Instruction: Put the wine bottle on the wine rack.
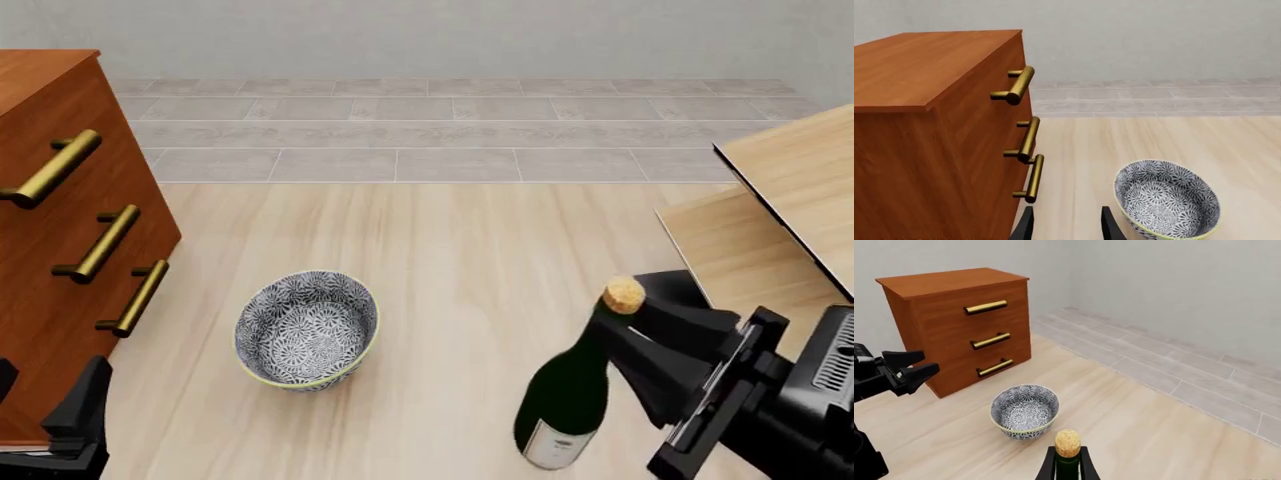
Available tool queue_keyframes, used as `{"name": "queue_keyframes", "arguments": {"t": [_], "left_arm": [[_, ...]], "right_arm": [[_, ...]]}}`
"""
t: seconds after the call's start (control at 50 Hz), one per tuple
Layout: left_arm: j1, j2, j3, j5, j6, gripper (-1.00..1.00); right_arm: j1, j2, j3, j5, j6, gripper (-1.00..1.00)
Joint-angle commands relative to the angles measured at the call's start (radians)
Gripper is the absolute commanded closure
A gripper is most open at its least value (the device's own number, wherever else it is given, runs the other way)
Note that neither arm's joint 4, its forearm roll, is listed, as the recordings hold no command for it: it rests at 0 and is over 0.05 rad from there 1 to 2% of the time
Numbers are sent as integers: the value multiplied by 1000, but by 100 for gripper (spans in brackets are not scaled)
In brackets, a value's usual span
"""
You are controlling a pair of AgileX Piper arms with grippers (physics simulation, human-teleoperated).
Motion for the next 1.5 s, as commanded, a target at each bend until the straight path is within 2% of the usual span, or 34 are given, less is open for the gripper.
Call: {"name": "queue_keyframes", "arguments": {"t": [0.02,0.16,0.18,0.2,0.22,0.28,0.32,0.44,0.46,0.64,0.84,1.14,1.4,1.46,1.5], "left_arm": [[0,-5,0,3,-8,-100],[-2,-11,0,5,-12,-100],[-2,-11,0,4,-13,-100],[-2,-11,0,4,-13,-100],[-3,-10,0,3,-12,-100],[-5,-10,0,1,-13,-100],[-5,-9,0,-2,-14,-100],[-8,-8,0,-5,-16,-100],[-7,-7,0,-6,-16,-100],[-10,0,0,-17,-20,-100],[-14,1,0,-21,-22,-100],[-19,30,0,-56,-27,-100],[-19,23,0,-49,-33,-100],[-17,23,0,-49,-34,-100],[-17,18,0,-45,-33,-100]], "right_arm": [[-36,-14,-55,51,-14,100],[-64,-21,-99,88,-26,100],[-56,-21,-103,90,-35,100],[-50,-21,-106,90,-71,100],[-57,-17,-115,97,-52,100],[-74,-21,-134,111,-52,100],[-79,-21,-150,120,-68,100],[-110,-24,-197,153,-59,100],[-107,-25,-199,153,-75,100],[-141,-12,-230,177,-83,100],[-197,-4,-294,219,-76,100],[-348,42,-396,263,-56,100],[-421,85,-459,293,-70,100],[-462,101,-480,309,-38,100],[-495,95,-488,304,-45,100]]}}
